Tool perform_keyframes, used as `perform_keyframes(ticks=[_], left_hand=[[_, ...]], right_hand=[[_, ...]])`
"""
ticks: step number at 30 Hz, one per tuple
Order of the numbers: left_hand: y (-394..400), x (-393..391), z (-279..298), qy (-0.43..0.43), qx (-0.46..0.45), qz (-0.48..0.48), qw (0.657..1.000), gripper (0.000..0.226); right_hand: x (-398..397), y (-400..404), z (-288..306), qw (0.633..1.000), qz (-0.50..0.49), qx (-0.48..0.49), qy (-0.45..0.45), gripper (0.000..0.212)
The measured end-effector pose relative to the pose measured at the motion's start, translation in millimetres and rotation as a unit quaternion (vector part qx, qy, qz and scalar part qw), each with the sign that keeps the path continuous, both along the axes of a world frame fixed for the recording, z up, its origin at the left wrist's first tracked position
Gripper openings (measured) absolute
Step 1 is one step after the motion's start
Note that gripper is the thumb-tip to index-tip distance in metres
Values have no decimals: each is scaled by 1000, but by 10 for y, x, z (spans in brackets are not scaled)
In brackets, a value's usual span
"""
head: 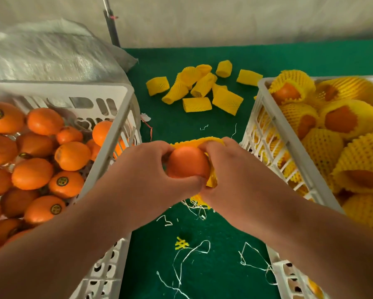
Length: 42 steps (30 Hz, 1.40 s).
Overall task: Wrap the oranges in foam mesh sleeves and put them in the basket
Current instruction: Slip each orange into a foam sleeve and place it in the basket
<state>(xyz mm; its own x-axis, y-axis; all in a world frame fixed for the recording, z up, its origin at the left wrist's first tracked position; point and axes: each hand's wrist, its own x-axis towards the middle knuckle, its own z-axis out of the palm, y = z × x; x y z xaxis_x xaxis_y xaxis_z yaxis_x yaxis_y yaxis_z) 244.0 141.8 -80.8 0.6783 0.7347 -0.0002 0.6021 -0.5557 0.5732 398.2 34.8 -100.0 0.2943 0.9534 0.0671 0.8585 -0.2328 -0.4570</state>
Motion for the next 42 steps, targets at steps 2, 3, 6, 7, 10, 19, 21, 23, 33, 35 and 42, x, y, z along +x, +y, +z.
perform_keyframes(ticks=[2, 3, 6, 7, 10, 19, 21, 23, 33, 35, 42], left_hand=[[-21, 7, 3, -8, 59, 19, 998, 59], [-31, 7, 1, -10, 86, 28, 996, 59], [-40, 4, 1, 7, 122, 41, 992, 58], [-37, 6, -5, 14, 123, 42, 991, 58], [-25, 3, -13, 29, 127, 30, 991, 57], [9, 33, 57, -17, 101, 46, 994, 60], [8, 48, 80, -43, 116, 66, 990, 57], [-12, 52, 105, -69, 138, 64, 986, 50], [-115, 47, 225, -140, 200, 4, 970, 62], [-107, 46, 198, -124, 215, -3, 969, 72], [-106, 46, 149, -115, 177, -18, 977, 63]], right_hand=[[-42, -9, 11, 1000, -1, 1, -4, 50], [-70, -14, 17, 1000, -2, 7, -8, 53], [-183, -19, 64, 999, -12, 41, -19, 64], [-222, -22, 90, 998, -15, 53, -25, 67], [-314, -35, 159, 998, -14, 46, -38, 71], [-326, -75, 370, 994, 89, 46, -33, 70], [-297, -84, 425, 991, 118, 60, -25, 67], [-222, -107, 479, 987, 117, 112, -20, 55], [-151, -36, 400, 972, -48, 170, 157, 98], [-174, -22, 354, 976, -40, 128, 173, 105], [-84, 38, 268, 972, -98, 170, 127, 79]])
